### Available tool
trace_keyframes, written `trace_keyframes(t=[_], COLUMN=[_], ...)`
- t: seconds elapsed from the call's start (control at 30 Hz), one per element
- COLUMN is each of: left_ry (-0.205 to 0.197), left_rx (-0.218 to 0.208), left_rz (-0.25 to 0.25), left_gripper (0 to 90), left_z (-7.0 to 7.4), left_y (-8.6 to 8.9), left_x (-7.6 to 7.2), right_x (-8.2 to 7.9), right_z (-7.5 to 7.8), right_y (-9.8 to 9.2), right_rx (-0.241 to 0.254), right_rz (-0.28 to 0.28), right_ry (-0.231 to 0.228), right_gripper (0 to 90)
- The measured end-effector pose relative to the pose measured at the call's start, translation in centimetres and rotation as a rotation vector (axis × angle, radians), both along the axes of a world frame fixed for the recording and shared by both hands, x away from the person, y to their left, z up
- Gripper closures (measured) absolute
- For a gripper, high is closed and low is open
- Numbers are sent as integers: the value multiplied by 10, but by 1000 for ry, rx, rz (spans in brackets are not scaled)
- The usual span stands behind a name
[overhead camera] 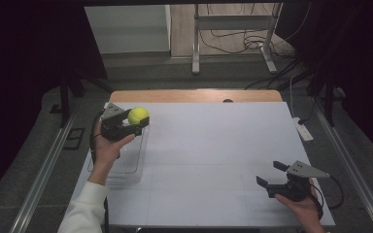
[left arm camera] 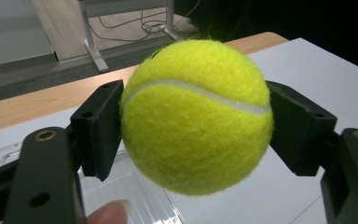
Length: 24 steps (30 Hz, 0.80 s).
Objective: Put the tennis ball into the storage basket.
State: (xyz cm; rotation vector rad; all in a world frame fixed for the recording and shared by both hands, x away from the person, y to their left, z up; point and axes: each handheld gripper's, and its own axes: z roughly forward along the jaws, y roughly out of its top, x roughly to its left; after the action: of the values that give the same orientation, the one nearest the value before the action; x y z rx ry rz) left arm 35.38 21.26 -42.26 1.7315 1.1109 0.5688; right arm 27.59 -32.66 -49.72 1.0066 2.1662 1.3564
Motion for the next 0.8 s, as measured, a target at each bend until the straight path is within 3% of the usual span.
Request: trace_keyframes(t=[0.8], left_ry=[11], left_rx=[-7], left_rz=[44], left_gripper=[269], left_z=[-3], left_y=[14], left_x=[7], right_x=[0], right_z=[0], right_y=[0], right_rx=[-2], right_rz=[0], right_ry=[0], right_gripper=[96])
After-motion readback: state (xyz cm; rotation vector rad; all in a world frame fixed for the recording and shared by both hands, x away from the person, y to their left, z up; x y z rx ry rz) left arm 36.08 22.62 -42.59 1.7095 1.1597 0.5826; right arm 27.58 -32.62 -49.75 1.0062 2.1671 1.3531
